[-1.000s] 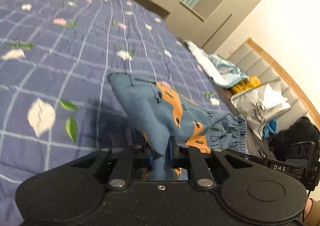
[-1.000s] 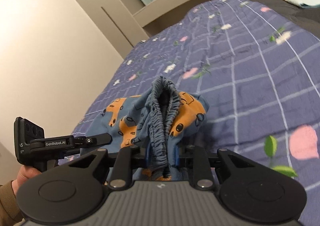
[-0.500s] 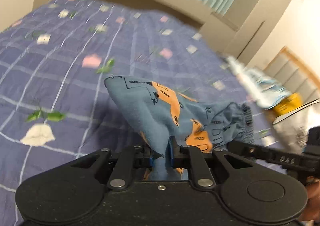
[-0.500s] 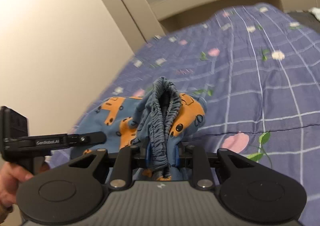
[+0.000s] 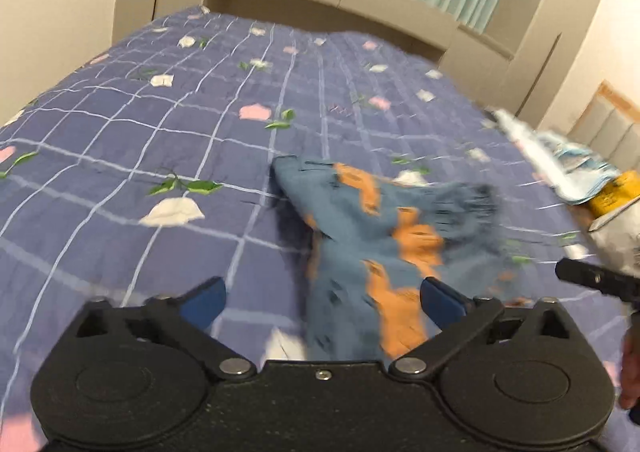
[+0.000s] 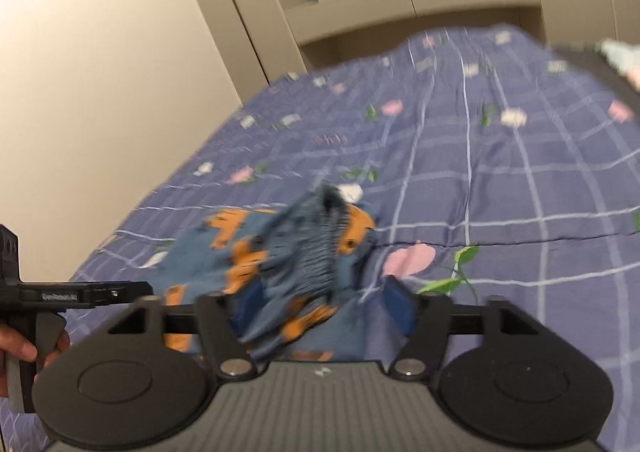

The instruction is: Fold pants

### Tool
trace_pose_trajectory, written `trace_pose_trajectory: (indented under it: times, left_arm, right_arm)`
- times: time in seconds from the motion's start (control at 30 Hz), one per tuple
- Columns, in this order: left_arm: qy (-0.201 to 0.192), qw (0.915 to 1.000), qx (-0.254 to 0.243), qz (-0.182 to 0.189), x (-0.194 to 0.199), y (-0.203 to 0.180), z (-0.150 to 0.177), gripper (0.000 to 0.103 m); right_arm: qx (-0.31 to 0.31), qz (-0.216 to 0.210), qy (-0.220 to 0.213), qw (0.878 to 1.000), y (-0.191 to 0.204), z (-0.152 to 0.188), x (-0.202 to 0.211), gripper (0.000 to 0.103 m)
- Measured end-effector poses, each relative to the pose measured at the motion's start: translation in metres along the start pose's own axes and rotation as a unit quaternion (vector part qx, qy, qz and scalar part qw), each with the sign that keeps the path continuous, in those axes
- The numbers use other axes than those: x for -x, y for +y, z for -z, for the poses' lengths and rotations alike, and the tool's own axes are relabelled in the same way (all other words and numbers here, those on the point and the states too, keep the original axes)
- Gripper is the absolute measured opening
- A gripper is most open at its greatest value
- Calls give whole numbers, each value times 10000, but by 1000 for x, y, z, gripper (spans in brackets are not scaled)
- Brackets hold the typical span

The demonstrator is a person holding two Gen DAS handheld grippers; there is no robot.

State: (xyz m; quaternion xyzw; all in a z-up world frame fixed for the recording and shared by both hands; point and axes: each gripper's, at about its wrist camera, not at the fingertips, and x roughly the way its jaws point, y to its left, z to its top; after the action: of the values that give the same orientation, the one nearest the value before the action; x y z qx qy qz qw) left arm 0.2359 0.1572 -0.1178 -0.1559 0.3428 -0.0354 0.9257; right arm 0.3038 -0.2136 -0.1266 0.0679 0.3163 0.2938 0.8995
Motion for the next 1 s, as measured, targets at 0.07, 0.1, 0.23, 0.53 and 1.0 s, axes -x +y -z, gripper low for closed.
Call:
trace_pose_trajectory:
  times: [0.07,0.1,0.23,0.53,1.0]
  left_arm:
    - [44,10000,66,45,30,-6,14,103]
    - [46,9999,69,-57,44,-10,21,103]
    - [47,9988,36,-486,86,-28,50,103]
    - [22,9992,-73,-399,169,-76,103,102]
    - [-371,9955,-730,-469,219,-113,113,102]
  right_arm:
    - [52,121,-177,9998,17,7,31,97]
    - [29,110,-250,9996,24,9,45,100]
    - [26,358,-213,9991,51,31,93,103]
    - [339,572,-13,9978,109,81,175,103]
    - [641,514,-311,9961,138,87,226,103]
